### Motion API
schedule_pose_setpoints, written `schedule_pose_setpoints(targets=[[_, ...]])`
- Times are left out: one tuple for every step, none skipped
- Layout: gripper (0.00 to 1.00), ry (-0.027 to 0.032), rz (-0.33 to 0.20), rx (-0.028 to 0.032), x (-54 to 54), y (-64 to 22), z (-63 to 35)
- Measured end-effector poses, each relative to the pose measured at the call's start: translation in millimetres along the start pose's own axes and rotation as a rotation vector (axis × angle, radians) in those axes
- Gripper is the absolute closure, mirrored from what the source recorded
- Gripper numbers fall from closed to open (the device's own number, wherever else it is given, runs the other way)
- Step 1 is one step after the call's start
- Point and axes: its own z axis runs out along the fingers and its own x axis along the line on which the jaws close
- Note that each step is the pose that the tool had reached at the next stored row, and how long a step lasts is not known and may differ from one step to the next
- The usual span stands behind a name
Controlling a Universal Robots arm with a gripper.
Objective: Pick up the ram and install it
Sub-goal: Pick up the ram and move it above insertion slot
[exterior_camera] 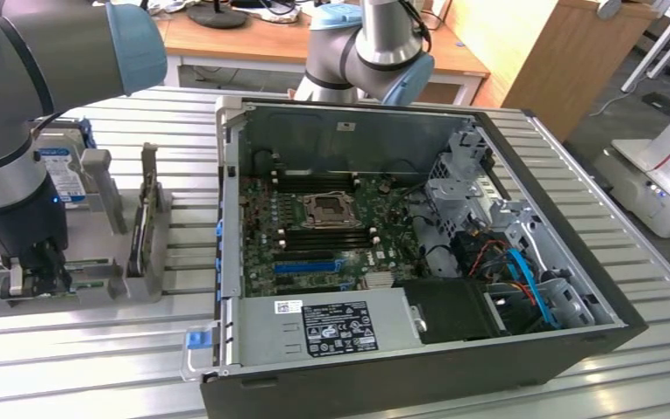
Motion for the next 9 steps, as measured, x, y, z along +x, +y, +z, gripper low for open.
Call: schedule_pose_setpoints(targets=[[0.88, 0.0000, 0.000, 0.0000, 0.0, 0.0, 0.0], [0.88, -0.0001, 0.000, 0.0000, 0.0, 0.0, 0.0], [0.88, -0.0001, 0.002, 0.0000, 0.0, 0.0, 0.0], [0.88, -0.0002, 0.006, 0.0002, 0.0, 0.0, 0.0], [0.88, -0.0003, 0.010, 0.0003, 0.0, 0.0, 0.0], [0.88, -0.0004, 0.011, 0.0002, 0.0, 0.0, 0.0], [0.88, -0.0004, 0.011, 0.0003, 0.0, 0.0, 0.0], [0.88, -0.0004, 0.011, 0.0003, 0.0, 0.0, 0.0], [0.88, -0.0004, 0.011, 0.0003, 0.0, 0.0, 0.0]])
